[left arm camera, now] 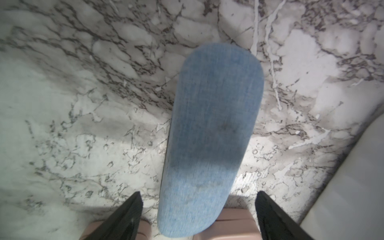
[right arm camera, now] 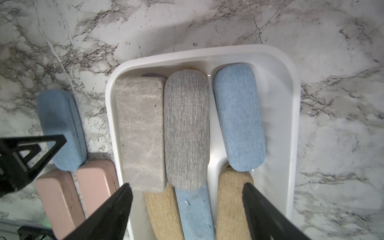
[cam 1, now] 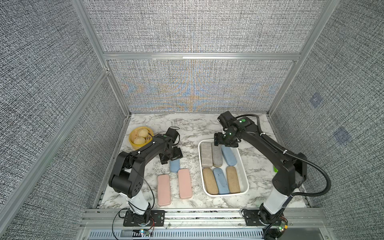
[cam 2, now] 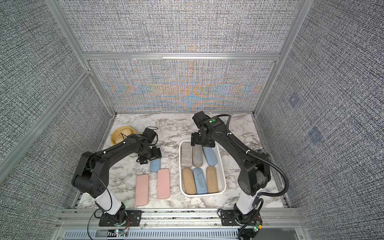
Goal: Put the glasses cases into the storage boxes
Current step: Pick up the glasses case at the center of the board.
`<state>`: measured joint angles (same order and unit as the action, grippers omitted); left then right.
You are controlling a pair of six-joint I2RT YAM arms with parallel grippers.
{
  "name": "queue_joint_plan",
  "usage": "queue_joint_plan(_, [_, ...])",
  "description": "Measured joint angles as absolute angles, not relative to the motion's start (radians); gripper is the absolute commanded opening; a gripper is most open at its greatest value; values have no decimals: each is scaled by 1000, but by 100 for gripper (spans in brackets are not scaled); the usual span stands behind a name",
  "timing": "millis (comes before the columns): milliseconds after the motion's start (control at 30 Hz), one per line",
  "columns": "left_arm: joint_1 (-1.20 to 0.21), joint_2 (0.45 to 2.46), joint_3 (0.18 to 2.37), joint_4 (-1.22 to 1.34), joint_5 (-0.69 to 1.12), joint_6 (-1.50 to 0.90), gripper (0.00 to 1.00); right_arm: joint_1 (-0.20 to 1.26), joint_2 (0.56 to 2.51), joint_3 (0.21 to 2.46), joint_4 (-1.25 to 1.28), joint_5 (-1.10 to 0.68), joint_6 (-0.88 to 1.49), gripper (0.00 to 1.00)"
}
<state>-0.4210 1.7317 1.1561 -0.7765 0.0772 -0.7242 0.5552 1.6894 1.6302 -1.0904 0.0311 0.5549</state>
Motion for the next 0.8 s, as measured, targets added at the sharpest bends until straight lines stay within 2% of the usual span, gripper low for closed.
queue_joint_plan(300, [-424, 1863, 1222, -776, 51, -685, 75, 624, 1483, 1463, -1092, 36, 624, 82])
queue_joint_plan(800, [-437, 1898, 1264, -813, -17, -658, 60, 633, 1378, 1367, -1117, 74, 656, 79])
